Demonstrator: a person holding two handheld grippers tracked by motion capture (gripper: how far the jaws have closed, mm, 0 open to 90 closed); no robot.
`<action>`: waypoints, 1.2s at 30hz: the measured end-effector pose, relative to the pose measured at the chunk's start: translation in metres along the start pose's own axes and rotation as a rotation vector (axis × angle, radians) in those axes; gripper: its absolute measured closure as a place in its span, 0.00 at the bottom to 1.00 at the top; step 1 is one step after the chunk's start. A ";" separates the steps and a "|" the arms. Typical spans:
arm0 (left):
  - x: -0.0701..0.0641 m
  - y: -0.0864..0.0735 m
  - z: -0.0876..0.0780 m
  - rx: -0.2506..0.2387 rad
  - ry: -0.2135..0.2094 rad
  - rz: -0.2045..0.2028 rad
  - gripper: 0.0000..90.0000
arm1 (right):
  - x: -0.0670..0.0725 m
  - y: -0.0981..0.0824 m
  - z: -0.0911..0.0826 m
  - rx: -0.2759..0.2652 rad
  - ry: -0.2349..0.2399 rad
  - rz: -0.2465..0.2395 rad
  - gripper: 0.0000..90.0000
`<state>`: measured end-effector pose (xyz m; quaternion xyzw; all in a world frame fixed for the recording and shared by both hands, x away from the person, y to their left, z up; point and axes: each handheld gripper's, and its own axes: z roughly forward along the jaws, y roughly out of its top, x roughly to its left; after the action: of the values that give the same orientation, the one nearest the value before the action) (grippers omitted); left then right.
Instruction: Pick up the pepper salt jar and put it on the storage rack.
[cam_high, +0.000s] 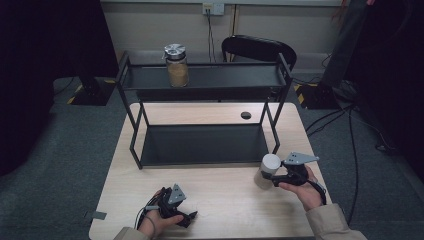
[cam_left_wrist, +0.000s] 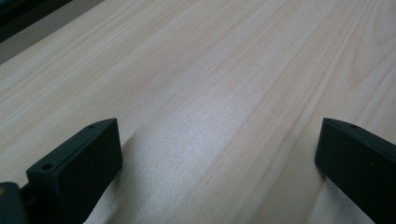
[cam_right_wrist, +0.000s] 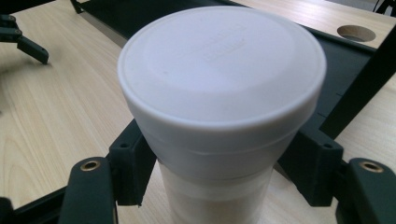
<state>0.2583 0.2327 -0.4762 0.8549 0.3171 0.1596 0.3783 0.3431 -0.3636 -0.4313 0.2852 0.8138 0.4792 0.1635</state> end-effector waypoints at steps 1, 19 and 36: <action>0.000 0.000 0.000 0.000 0.000 0.000 0.00 | 0.000 0.000 0.000 -0.001 0.000 -0.001 0.37; 0.000 0.000 0.000 0.000 0.000 0.000 0.00 | 0.011 0.009 -0.001 -0.001 -0.019 -0.060 0.39; 0.000 0.000 0.000 0.000 0.000 0.000 0.00 | 0.016 0.048 -0.014 0.000 0.037 -0.086 0.39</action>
<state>0.2583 0.2327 -0.4762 0.8550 0.3171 0.1596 0.3780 0.3375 -0.3453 -0.3828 0.2410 0.8282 0.4768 0.1691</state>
